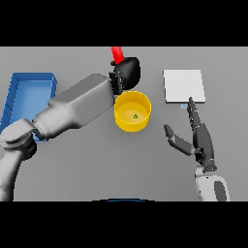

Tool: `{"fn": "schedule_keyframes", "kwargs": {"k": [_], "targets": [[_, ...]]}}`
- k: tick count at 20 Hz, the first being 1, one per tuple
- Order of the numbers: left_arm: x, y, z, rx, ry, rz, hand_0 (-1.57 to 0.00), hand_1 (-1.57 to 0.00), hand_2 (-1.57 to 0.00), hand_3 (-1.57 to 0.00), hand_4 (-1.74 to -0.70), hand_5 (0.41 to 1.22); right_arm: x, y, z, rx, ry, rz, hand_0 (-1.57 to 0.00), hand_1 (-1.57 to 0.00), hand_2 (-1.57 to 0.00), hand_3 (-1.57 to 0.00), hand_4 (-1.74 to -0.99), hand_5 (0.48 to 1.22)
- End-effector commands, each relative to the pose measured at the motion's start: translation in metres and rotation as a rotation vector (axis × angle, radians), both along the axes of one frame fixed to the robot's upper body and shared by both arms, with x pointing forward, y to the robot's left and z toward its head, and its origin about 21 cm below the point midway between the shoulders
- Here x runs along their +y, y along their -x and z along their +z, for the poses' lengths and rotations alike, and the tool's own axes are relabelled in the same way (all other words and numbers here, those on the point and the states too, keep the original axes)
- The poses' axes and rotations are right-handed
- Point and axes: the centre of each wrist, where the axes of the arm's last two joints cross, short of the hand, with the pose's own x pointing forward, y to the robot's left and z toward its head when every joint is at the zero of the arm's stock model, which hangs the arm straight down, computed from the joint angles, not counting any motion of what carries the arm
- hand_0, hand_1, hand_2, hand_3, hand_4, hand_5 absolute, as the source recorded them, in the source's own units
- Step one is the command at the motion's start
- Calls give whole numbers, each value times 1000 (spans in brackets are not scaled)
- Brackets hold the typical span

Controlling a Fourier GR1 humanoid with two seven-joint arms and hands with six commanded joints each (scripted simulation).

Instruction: Pick up the red beaker and tilt it to pour out 1 green nut into yellow bowl. Pick up the yellow bowl and place it on the metallic measuring scale.

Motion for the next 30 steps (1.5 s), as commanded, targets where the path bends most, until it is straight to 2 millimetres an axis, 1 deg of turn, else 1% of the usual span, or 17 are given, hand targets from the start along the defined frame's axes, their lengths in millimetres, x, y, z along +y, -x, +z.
{"fn": "schedule_keyframes", "kwargs": {"k": [1, 3, 5, 7, 10, 12, 13, 14, 16, 17, 20, 22, 23, 25, 26, 28, 30], "targets": [[-4, 1, 6, -16, -27, -27, -1571, -1571, -1571, -1570, -1733, 1221, -1, -2, 2, -10, 0, -6, 1, 1, 1, 1, -1128, 575], [-12, -1, 24, -54, -63, -63, -1571, -1571, -1571, -1570, -1732, 1221, 0, -2, 3, -12, 6, -13, 1, 1, 1, 1, -1138, 572], [-19, -8, 59, -125, -94, -75, -1571, -1571, -1571, -1570, -1729, 1221, -1, -1, 2, -10, 0, -5, 1, 1, 1, 1, -1138, 565], [-16, -17, 94, -183, -37, -33, -1571, -1571, -1571, -1571, -1727, 1221, 3, -4, 5, -14, 17, -4, 1, 1, 1, 1, -1133, 557], [15, -37, 147, -247, 102, 61, -1571, -1571, -1571, -1571, -1720, 1221, 0, -4, 9, -31, 7, 15, 1, 1, 1, 1, -1128, 554], [33, -46, 181, -267, 265, 194, -1571, -1571, -1571, -1571, -1725, 1221, -2, -6, 7, -15, -13, 28, 1, 1, 1, 1, -1105, 559], [46, -51, 193, -240, 362, 270, -1571, -1571, -1571, -1571, -1728, 1221, 1, -5, 5, -26, -10, 39, 1, 1, 1, 1, -1104, 563], [65, -56, 211, -205, 510, 375, -1571, -1571, -1571, -1523, -1731, 1221, 1, -7, 7, -29, -9, 45, 1, 1, 1, 1, -1102, 572], [114, -63, 230, -125, 782, 541, -1571, -1571, -1571, -1509, -1735, 1221, 3, -8, 5, -18, -8, 50, 1, 1, 1, 1, -1105, 578], [140, -66, 232, -72, 917, 612, -1571, -1571, -1571, -1507, -1736, 1221, 2, -10, 7, -16, -11, 47, 1, 1, 1, 1, -1114, 578], [208, -71, 216, 24, 1256, 762, -1571, -1571, -1571, -1538, -1738, 1221, 0, -11, 8, -41, 2, 58, 1, 1, 1, 1, -1118, 595], [244, -72, 193, 43, 1417, 849, -1571, -1571, -1571, -1550, -1739, 1221, 1, -14, 6, -13, 31, 51, 1, 1, 1, 1, -1127, 606], [259, -72, 175, 23, 1467, 927, -1571, -1571, -1571, -1554, -1740, 1221, 4, -16, 5, -15, 36, 58, 1, 1, 1, 1, -1132, 614], [278, -71, 139, -40, 1533, 1050, -1571, -1571, -1571, -1560, -1740, 1221, -1, -11, 4, -40, 43, 71, 1, 1, 1, 1, -1138, 626], [288, -69, 122, -34, 1612, 1081, -1571, -1571, -1571, -1562, -1740, 1221, -1, -11, 4, -29, 42, 78, 1, 1, 1, 1, -1142, 628], [302, -65, 105, -56, 1738, 1177, -1571, -1571, -1571, -1566, -1741, 1221, 2, -15, 4, -15, 38, 85, 1, 1, 1, 1, -1133, 640], [312, -61, 78, -60, 1825, 1279, -1571, -1571, -1571, -1567, -1741, 1221, -3, -16, 5, -17, 38, 83, 1, 1, 1, 1, -1133, 655]]}}
